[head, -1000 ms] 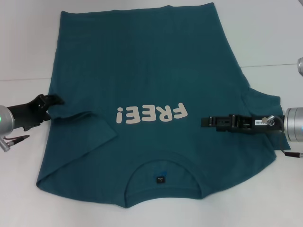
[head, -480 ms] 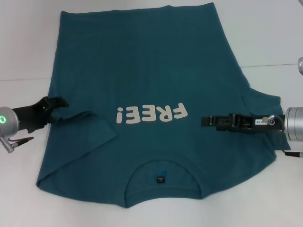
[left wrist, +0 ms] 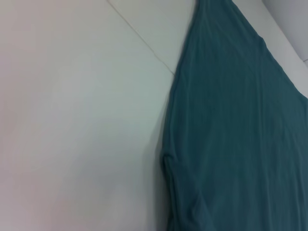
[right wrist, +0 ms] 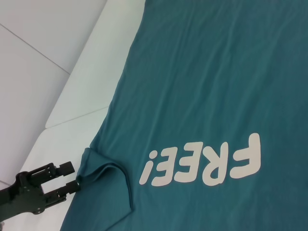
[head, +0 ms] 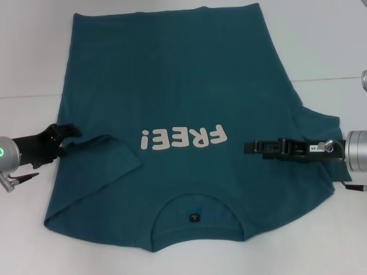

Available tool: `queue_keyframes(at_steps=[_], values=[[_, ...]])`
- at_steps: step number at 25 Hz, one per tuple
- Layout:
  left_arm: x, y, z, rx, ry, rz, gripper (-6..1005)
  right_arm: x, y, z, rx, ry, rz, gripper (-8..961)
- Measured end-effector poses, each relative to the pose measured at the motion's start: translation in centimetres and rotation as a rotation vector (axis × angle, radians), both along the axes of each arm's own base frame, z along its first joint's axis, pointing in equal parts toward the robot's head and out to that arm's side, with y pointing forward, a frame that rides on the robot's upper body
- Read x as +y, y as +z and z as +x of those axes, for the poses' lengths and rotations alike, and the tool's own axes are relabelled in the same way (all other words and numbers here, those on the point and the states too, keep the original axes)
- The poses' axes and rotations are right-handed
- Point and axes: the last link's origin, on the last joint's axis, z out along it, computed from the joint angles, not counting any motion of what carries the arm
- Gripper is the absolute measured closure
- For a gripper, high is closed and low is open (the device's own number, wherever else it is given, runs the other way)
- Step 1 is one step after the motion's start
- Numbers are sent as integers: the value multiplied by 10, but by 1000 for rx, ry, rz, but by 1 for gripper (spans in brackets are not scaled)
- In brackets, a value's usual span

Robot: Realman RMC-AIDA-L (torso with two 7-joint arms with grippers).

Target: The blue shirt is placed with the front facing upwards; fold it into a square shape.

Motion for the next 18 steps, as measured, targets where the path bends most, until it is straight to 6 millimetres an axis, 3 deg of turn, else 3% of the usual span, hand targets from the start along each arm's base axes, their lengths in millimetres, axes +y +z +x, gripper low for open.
queue_keyframes(at_steps=[9, 18], values=[[12, 1, 8, 32, -9, 28, 329, 0, 0, 1, 0, -1, 0, 221], [13, 1, 3, 63, 4, 42, 343, -1, 0, 1, 0, -3, 0, 222]])
